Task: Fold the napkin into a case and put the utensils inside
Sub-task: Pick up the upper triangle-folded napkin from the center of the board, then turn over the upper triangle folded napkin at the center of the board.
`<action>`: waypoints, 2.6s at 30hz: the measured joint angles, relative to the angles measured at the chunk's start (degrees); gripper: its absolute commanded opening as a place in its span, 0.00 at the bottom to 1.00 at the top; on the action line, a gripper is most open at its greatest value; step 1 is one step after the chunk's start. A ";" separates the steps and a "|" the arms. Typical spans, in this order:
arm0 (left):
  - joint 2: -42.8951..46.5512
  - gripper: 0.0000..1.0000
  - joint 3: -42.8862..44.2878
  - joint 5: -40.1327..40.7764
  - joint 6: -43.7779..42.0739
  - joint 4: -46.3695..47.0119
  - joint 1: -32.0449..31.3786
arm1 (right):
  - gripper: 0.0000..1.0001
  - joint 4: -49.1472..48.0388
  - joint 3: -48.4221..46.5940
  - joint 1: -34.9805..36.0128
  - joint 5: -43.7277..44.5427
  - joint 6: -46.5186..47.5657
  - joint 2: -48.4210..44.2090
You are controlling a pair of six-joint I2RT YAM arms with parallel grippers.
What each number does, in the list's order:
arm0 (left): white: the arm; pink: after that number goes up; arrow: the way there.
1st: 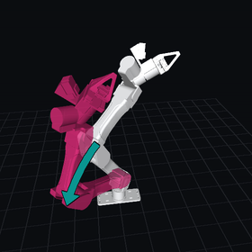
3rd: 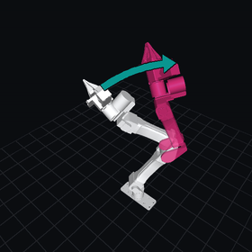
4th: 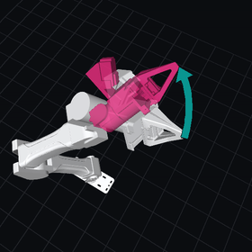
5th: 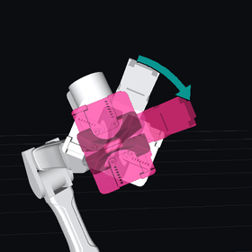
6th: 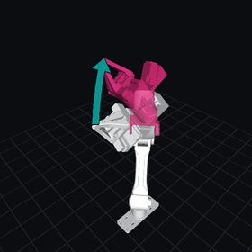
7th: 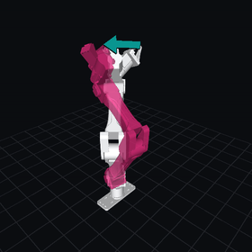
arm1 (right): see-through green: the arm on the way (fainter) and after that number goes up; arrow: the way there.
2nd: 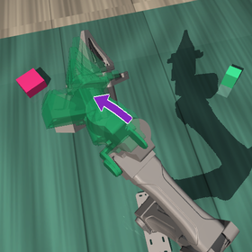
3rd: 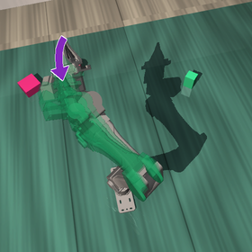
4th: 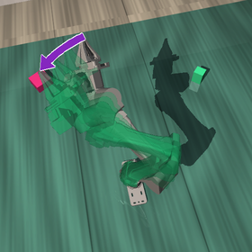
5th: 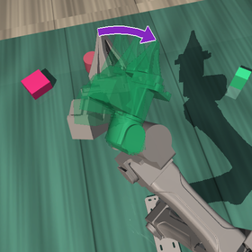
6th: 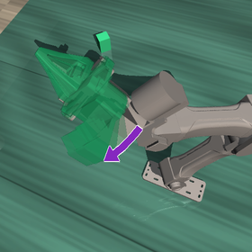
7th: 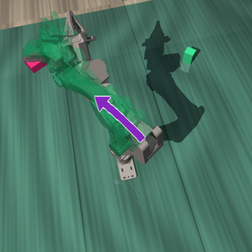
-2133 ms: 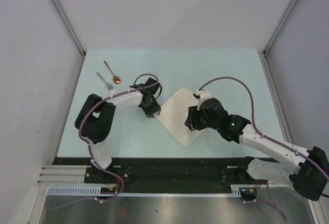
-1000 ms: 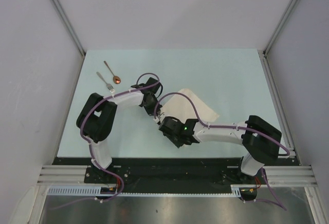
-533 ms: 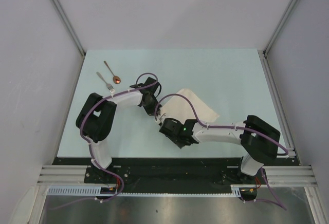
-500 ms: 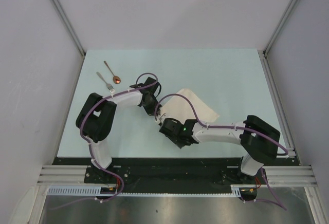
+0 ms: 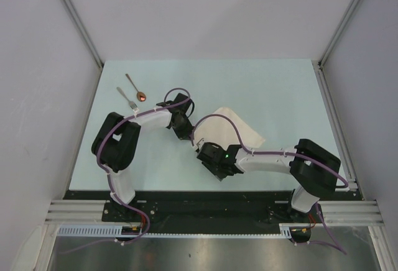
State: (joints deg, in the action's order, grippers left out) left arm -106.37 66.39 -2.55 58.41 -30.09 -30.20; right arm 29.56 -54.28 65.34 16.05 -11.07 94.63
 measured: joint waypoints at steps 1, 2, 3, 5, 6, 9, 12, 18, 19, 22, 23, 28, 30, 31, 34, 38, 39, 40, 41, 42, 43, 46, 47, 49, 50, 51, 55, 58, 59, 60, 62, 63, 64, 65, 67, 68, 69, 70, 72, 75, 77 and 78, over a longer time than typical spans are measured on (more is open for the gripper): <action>-0.02 0.00 -0.02 -0.04 0.00 0.00 0.02 | 0.38 -0.33 0.22 -0.28 -0.57 -0.02 -0.17; -0.02 0.00 -0.02 -0.09 0.00 0.02 0.07 | 0.35 -0.61 0.35 -0.48 -1.03 -0.02 -0.22; 0.00 0.00 -0.04 -0.20 0.00 0.04 0.11 | 0.33 -1.03 0.55 -0.72 -1.77 -0.02 -0.31; 0.00 0.00 -0.07 -0.26 -0.02 0.09 0.17 | 0.32 -1.66 0.94 -1.09 -2.97 -0.20 -0.55; 0.00 0.00 -0.07 -0.33 -0.04 0.09 0.20 | 0.33 -1.81 1.03 -1.29 -3.39 -0.26 -0.59; 0.00 0.00 -0.07 -0.57 -0.22 0.11 0.33 | 0.30 -2.12 1.14 -2.12 -5.07 -0.76 -0.68; 0.00 0.00 -0.15 -0.74 -0.48 0.26 0.39 | 0.13 -2.91 1.53 -2.99 -6.86 -1.27 -0.85; 0.31 0.00 -0.81 -1.31 -1.05 1.18 0.63 | 0.00 -3.65 1.92 -4.28 -7.89 -2.21 -1.20; 0.33 0.00 -0.81 -1.38 -1.31 1.25 0.66 | 0.00 -3.72 2.01 -4.28 -7.78 -2.40 -1.33; 0.39 0.00 -0.81 -1.55 -1.99 1.31 0.72 | 0.00 -3.91 2.27 -4.07 -7.17 -3.04 -1.81; 0.42 0.00 -0.81 -1.57 -2.16 1.33 0.70 | 0.00 -4.02 2.43 -3.93 -6.91 -3.32 -2.01; 0.90 0.00 -1.01 -1.57 -3.52 1.77 0.70 | 0.00 -3.91 2.45 -3.67 -7.23 -4.09 -4.98; 1.38 0.00 -1.05 -1.57 -3.85 1.86 0.70 | 0.00 -4.02 2.36 -3.72 -7.80 -4.37 -6.99; 1.70 0.00 -1.03 -1.60 -4.04 1.99 0.70 | 0.00 -4.07 2.19 -3.76 -8.07 -4.55 -7.80; 2.93 0.00 -1.16 -1.86 -4.44 2.45 0.70 | 0.00 -4.15 1.66 -3.76 -9.09 -5.01 -8.98; 5.60 0.00 -2.40 -2.54 -4.46 2.99 1.22 | 0.00 -4.15 1.27 -3.80 -10.91 -5.86 -9.16; 6.19 0.00 -2.62 -2.69 -4.46 3.02 1.42 | 0.00 -4.15 1.22 -3.80 -11.28 -5.99 -9.25; 6.91 0.00 -2.78 -2.86 -4.46 2.99 1.68 | 0.00 -4.20 1.18 -3.80 -11.91 -6.23 -9.42; 7.65 0.00 -2.89 -3.15 -4.48 3.02 2.01 | 0.00 -4.26 1.11 -3.80 -12.48 -6.49 -9.70; 8.35 0.00 -2.93 -3.48 -4.50 2.97 2.43 | 0.00 -4.44 1.11 -3.80 -12.96 -6.78 -9.92; 9.09 0.00 -2.95 -3.69 -4.55 2.97 2.91 | 0.00 -4.79 1.07 -3.89 -13.86 -7.15 -10.25; 11.67 0.00 -2.97 -4.35 -5.01 2.71 4.17 | 0.00 -6.16 0.96 -4.28 -16.09 -8.44 -11.17; 12.61 0.00 -2.97 -4.50 -5.16 2.56 4.50 | 0.00 -6.71 0.79 -4.44 -16.98 -8.90 -11.52; 14.45 0.00 -2.97 -4.57 -5.57 2.36 5.05 | 0.00 -7.54 0.44 -4.68 -18.14 -9.73 -11.85; 15.45 0.00 -2.97 -4.59 -5.86 2.21 5.38 | 0.00 -8.04 0.28 -4.70 -18.78 -10.12 -11.96; 16.46 0.00 -2.99 -4.66 -5.99 1.97 5.75 | 0.00 -8.74 0.00 -4.70 -19.71 -10.82 -12.11; 20.35 0.00 -3.02 -4.90 -5.99 -0.07 8.04 | 0.00 -10.93 -2.10 -4.59 -22.93 -13.00 -12.13; 23.34 0.00 -3.08 -5.01 -5.99 -2.03 10.49 | 0.00 -13.44 -4.68 -3.76 -24.96 -14.86 -11.76; 24.39 0.00 -3.10 -4.98 -5.99 -2.69 11.19 | 0.00 -14.32 -5.49 -3.41 -25.57 -15.37 -11.47; 25.83 0.00 -3.10 -4.94 -5.99 -3.52 12.13 | 0.00 -15.37 -6.54 -2.95 -26.18 -15.96 -10.99; 29.31 0.00 -3.15 -4.76 -6.01 -4.92 14.36 | 0.00 -17.92 -9.27 -1.81 -27.69 -17.16 -9.38; 31.26 0.00 -3.15 -4.61 -6.03 -5.68 15.61 | 0.00 -19.37 -10.82 -1.20 -28.55 -17.77 -8.24; 33.14 0.00 -3.10 -4.48 -6.23 -6.51 17.00 | 0.00 -20.74 -12.46 -0.66 -29.49 -18.29 -6.93; 34.62 0.00 -2.95 -4.24 -6.47 -7.23 18.18 | 0.00 -21.75 -13.90 -0.22 -30.21 -18.82 -5.73; 37.83 0.00 -1.90 -3.96 -7.45 -9.84 21.92 | 0.00 -25.20 -17.75 1.07 -31.89 -20.04 -2.25; 39.06 0.00 -1.16 -3.82 -7.91 -11.06 23.61 | 0.00 -26.73 -19.41 1.66 -32.52 -20.61 -0.59; 40.00 0.00 -0.57 -3.63 -8.24 -11.91 24.92 | 0.00 -28.11 -20.70 2.12 -33.00 -21.16 0.70; 41.07 0.00 0.15 -3.50 -8.90 -12.92 26.38 | 0.00 -30.77 -22.25 2.60 -33.81 -22.10 2.47; 42.95 0.00 1.75 -2.69 -10.10 -14.80 28.41 | 0.00 -35.98 -23.23 3.19 -35.52 -24.74 4.61; 44.70 0.00 4.50 -0.87 -11.87 -16.92 29.29 | 0.00 -44.09 -23.21 3.43 -38.29 -29.29 6.95; 45.13 0.00 5.40 -0.57 -12.50 -16.85 29.27 | 0.00 -49.92 -22.51 3.37 -39.54 -32.37 8.15; 45.20 0.00 5.40 -0.59 -12.59 -16.79 29.27 | 0.00 -52.00 -21.84 3.26 -39.91 -33.53 8.39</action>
State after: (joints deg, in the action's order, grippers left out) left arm -61.17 71.79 -3.14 45.82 -46.87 -0.93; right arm -22.44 -76.12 68.60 -23.86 -44.60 103.02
